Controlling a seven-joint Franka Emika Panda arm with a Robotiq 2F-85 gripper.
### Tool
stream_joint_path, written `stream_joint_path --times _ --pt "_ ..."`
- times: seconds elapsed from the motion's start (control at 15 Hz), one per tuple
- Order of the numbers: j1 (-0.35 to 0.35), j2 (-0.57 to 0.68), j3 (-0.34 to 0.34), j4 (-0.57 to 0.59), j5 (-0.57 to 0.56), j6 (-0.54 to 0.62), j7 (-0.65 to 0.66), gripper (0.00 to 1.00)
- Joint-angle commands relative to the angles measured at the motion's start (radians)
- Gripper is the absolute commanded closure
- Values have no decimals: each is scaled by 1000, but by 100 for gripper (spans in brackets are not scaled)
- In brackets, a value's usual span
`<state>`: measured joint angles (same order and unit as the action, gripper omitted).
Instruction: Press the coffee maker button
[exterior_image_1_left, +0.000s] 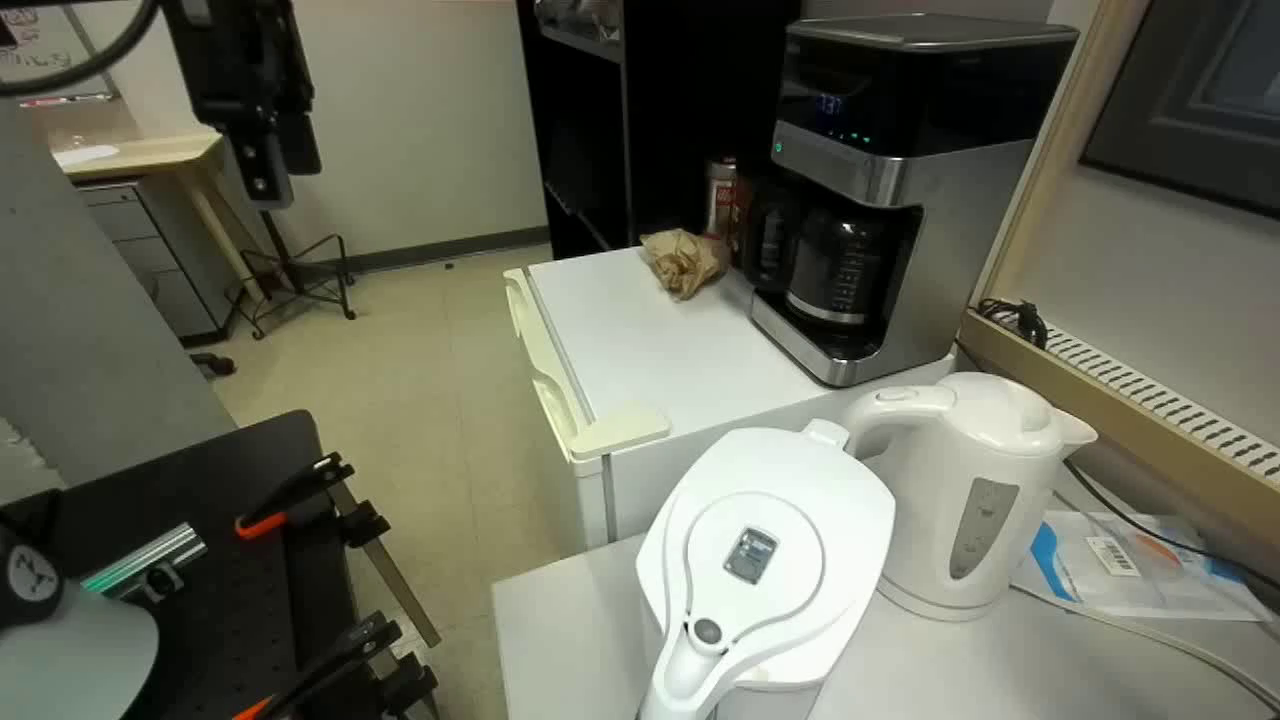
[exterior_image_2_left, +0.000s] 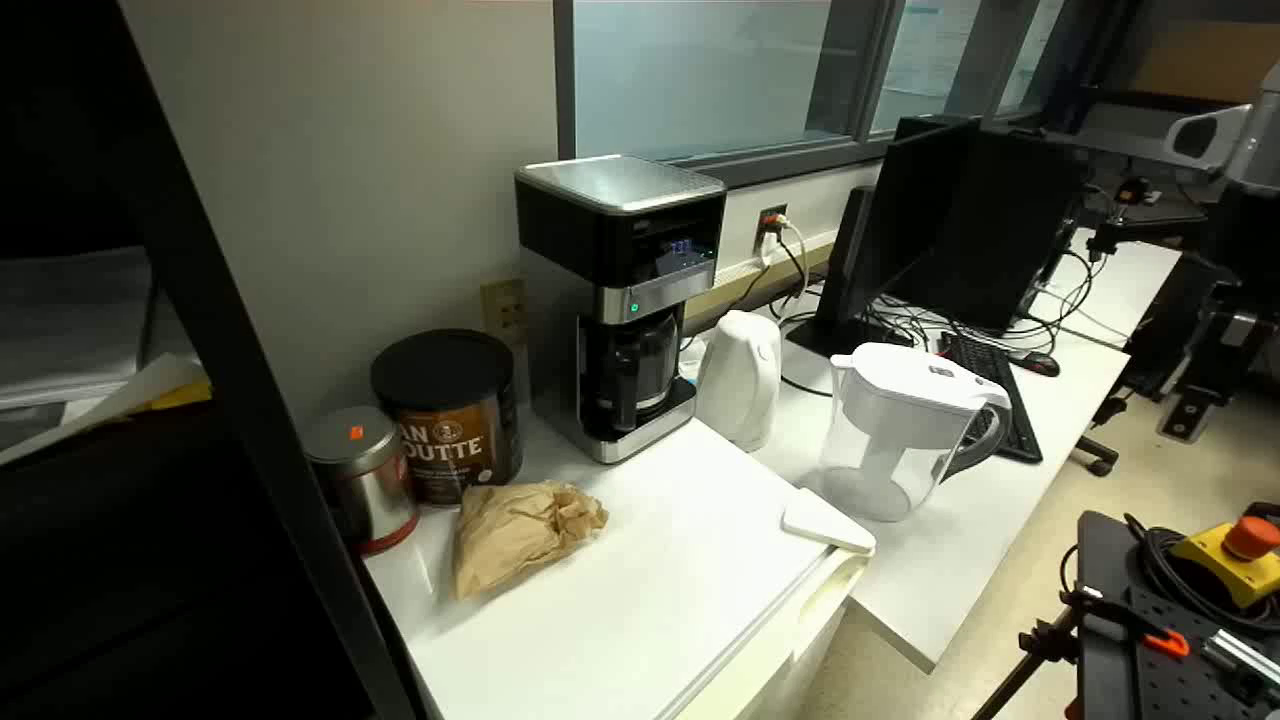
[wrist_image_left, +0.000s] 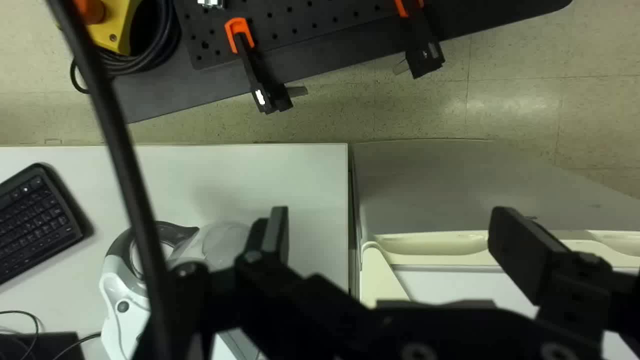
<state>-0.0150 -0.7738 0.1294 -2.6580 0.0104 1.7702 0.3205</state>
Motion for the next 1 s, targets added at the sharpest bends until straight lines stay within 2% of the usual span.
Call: stream_joint_path --times 0.0,0.4,0.6,0.93 --pt "-2 0 1 1 1 -1 -2 0" --pt "-2 0 1 1 1 -1 -2 0" --pt "-10 32 6 13 -71 23 -39 0" --pt "-8 118 -3 25 -309 139 -178 0"
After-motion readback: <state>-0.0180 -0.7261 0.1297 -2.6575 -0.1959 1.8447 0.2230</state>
